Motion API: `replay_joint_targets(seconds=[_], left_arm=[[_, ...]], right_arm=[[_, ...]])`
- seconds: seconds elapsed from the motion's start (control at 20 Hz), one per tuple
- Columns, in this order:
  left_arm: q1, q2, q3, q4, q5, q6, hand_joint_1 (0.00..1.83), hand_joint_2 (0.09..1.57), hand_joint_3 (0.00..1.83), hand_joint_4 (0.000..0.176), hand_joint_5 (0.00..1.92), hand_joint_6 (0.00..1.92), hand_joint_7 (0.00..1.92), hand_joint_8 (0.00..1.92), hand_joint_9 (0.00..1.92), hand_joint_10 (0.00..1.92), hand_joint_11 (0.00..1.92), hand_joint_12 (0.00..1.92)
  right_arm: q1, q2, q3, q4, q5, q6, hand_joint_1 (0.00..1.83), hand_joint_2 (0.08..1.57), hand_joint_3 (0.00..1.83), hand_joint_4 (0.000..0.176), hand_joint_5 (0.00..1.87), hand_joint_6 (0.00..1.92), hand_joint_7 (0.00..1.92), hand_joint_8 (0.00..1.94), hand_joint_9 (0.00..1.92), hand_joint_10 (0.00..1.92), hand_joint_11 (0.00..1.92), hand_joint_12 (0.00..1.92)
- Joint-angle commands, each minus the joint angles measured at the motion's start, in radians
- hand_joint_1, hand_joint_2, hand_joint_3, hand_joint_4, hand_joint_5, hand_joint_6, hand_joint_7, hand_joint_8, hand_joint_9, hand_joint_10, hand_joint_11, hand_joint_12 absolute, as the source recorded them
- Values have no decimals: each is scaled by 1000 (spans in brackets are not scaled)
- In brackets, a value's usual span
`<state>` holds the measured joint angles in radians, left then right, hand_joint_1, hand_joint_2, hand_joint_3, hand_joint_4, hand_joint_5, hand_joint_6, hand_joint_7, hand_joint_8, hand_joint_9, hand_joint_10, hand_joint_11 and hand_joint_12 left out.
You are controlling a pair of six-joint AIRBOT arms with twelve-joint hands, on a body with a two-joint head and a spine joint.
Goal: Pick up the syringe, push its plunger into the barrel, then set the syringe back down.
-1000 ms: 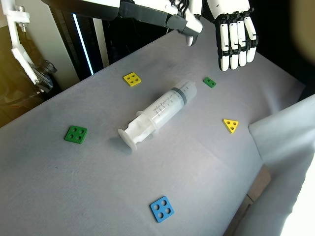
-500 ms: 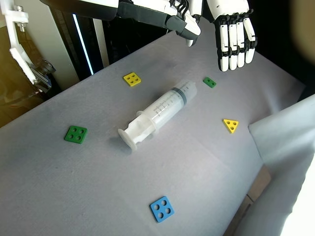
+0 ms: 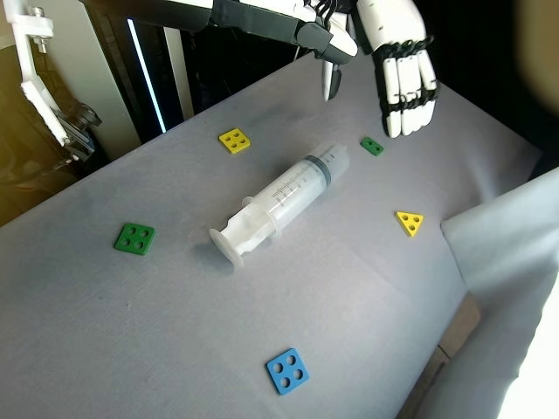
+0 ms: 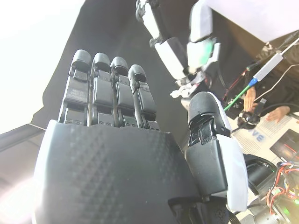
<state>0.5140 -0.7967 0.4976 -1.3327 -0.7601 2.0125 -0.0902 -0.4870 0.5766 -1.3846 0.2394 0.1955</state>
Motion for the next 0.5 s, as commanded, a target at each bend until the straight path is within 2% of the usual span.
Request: replay_joint_targets(seconds=[0.0,0.05,0.2,0.45], left_arm=[[-1,-6,-2,57,-83,-16,1071,1068,0,0,217,1,181,1,158,2,0,535],[9,-22,1,57,-98,-37,1071,1068,0,0,217,1,181,1,158,2,0,535],[32,-87,10,54,-159,-106,1220,987,0,0,275,5,268,7,229,9,0,677],[60,-213,17,25,-257,-160,1252,966,0,0,275,1,250,0,218,0,5,711]], right_arm=[[19,1,-5,30,25,-6,0,1341,0,0,111,0,114,0,79,0,0,140],[19,1,-6,30,25,-6,0,1341,0,0,111,0,114,0,79,0,0,140],[19,1,-6,30,25,-8,0,1342,0,0,127,5,131,3,96,5,0,195],[20,1,-7,30,25,-9,0,1340,0,0,118,0,112,1,72,1,0,122]])
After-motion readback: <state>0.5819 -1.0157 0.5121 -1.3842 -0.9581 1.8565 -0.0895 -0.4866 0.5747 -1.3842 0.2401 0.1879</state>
